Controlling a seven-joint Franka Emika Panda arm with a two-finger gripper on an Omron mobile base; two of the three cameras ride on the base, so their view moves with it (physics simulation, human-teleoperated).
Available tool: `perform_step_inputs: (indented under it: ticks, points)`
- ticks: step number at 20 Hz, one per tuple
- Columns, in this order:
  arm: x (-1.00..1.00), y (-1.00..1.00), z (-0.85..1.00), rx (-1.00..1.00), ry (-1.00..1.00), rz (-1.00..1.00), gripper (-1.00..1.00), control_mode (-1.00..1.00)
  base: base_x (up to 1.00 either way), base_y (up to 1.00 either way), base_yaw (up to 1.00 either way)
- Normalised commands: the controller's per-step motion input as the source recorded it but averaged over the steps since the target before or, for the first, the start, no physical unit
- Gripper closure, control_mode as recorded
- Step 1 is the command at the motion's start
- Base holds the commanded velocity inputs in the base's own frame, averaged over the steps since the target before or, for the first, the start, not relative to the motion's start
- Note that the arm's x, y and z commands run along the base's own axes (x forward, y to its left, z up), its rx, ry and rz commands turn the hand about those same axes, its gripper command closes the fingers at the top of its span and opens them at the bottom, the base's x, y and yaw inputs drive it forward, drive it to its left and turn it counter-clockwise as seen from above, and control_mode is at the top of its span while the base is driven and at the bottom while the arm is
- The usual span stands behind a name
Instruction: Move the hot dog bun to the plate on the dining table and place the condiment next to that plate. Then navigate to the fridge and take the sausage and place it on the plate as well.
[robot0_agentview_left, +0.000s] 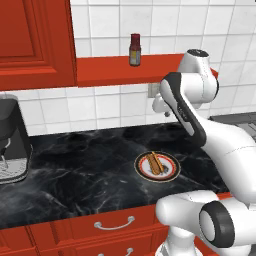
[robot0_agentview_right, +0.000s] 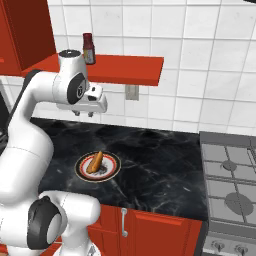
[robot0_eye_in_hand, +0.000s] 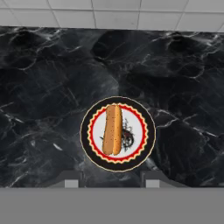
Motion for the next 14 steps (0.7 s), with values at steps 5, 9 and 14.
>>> perform_step_inputs:
  ticks: [5, 9, 14]
  points:
    - [-0.22, 0.01, -0.24, 0.00, 0.02, 0.00, -1.00, -1.00, 0.00, 0.00, 0.00]
    - [-0.08, 0.01, -0.60, -0.05, 0.18, 0.02, -1.00, -1.00, 0.00, 0.00, 0.00]
    - [-0.01, 0.01, -0.59, -0.05, 0.08, 0.00, -1.00, -1.00, 0.00, 0.00, 0.00]
